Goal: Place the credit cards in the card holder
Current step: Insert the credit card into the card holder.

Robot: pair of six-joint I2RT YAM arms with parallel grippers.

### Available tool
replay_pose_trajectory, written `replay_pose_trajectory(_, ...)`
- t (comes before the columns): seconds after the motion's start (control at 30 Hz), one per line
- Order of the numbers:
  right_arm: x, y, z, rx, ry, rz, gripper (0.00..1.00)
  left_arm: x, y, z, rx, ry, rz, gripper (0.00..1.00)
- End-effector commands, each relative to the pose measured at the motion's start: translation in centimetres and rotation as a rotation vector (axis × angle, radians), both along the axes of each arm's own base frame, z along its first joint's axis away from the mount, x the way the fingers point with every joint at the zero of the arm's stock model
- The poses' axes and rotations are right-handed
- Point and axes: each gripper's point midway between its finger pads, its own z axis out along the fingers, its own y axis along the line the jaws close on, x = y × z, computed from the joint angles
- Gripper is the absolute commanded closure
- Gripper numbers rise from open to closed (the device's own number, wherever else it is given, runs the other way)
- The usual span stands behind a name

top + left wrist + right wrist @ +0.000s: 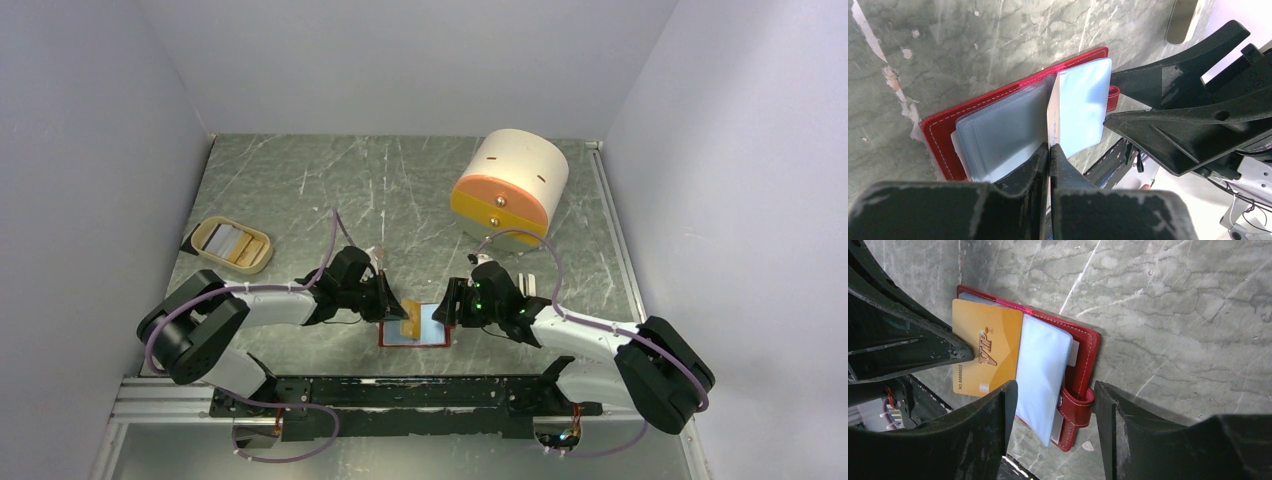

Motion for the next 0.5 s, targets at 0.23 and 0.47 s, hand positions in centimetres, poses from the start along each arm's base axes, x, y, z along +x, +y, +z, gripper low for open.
replay_pose_trajectory(0.23, -0.85, -0.81, -1.04, -0.034, 0.034, -0.003, 0.39, -1.43, 0.51, -1.05, 0.026, 0.037, -0.033, 0.91)
replay_pose_trajectory(0.47, -0.92, -0.66, -1.08, -0.025, 0.036, -0.001, 0.39, -1.07, 1.01, -1.22, 0.06, 0.028, -0.011, 0.91)
